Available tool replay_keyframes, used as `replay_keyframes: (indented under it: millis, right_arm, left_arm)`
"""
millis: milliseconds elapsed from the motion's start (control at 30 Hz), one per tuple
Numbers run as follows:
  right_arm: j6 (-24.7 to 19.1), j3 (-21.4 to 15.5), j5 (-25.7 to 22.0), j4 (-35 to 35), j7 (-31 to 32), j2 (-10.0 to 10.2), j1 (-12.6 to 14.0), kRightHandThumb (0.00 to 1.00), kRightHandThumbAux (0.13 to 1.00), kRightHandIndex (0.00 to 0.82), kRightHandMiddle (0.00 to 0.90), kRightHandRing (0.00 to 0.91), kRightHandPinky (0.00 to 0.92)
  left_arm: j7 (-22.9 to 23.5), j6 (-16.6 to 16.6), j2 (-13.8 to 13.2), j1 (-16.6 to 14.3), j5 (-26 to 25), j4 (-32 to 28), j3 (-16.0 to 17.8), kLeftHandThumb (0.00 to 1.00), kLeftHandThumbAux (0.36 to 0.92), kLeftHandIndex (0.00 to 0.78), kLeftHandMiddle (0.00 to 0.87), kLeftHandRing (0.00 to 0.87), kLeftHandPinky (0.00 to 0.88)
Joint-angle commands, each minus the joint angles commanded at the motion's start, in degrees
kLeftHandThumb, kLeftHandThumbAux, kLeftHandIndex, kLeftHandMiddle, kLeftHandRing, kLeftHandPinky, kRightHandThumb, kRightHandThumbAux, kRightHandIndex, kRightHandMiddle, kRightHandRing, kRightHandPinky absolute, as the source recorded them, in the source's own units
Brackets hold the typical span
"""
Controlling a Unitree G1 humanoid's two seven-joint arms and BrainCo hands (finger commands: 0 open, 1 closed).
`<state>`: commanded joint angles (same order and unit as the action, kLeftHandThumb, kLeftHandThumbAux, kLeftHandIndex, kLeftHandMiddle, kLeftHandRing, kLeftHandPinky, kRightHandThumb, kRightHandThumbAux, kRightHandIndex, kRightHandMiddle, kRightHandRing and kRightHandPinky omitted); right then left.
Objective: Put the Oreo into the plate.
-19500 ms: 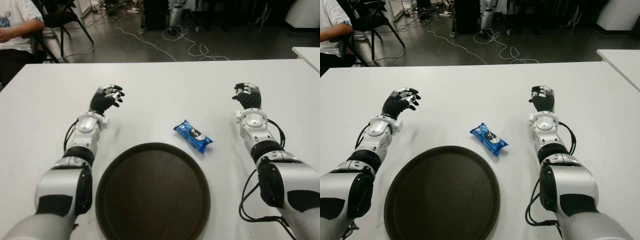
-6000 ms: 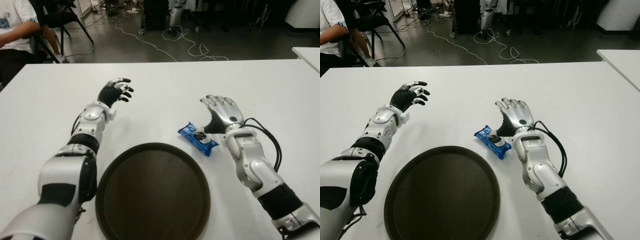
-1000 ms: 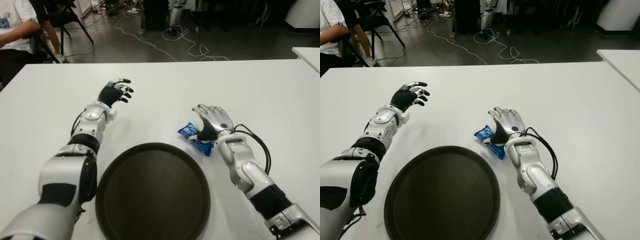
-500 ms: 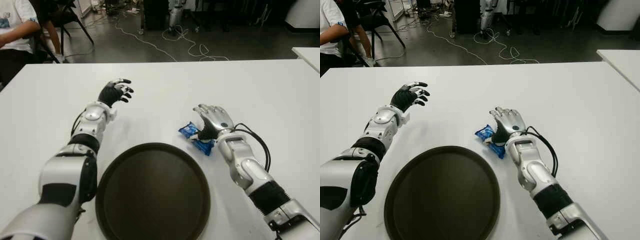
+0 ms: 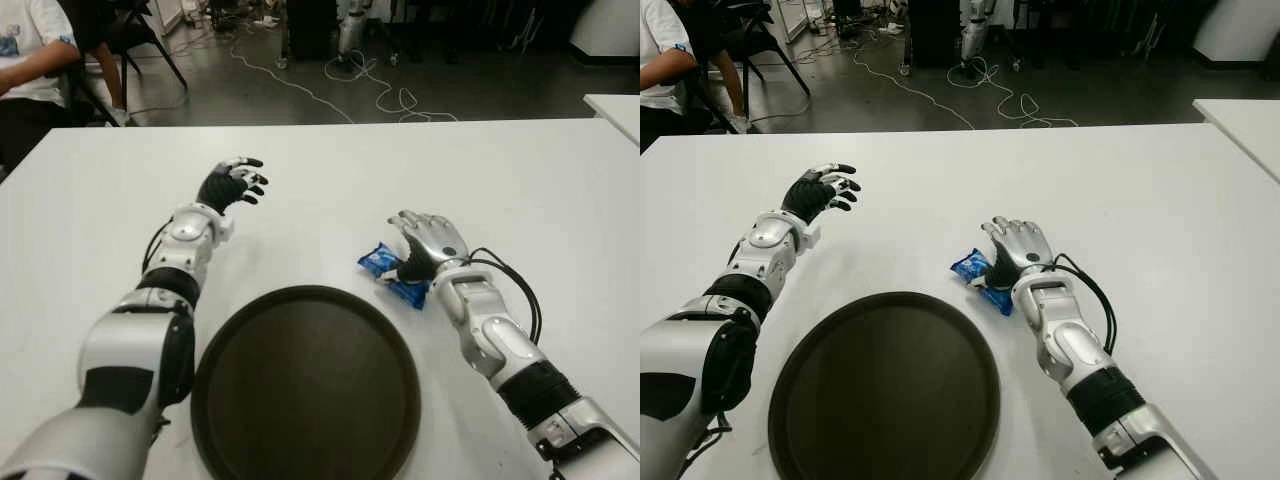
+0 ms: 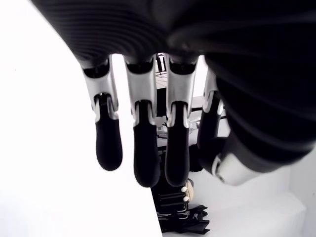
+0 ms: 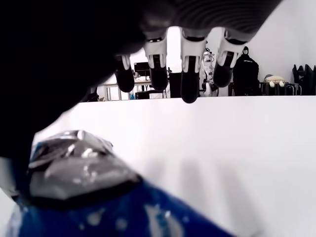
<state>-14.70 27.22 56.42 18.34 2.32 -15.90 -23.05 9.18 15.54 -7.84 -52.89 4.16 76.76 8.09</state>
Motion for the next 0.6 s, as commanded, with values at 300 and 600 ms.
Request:
replay_keyframes:
  millis: [300,600]
  right_arm:
    - [0.18,0.41,-0.12,-1.37,0.82,0.09,0.58,0.000,0.504,0.076,0.115,0.121,0.095]
    - [0.03,0.63,-0.56,-3.85,2.31,0.06,1.75,0.000,0.495,0.072,0.102,0.109,0.083]
  left_arm:
    - [0.74,0.04,0.16,-0.06,-0.57,-0.14,0.37,0.116,0.631,0.275,0.465,0.487,0.479]
    - [0.77,-0.40,0.20,-0.18,-0.64,-0.07,0.51,0.141,0.652,0.284,0.471,0.488,0.488]
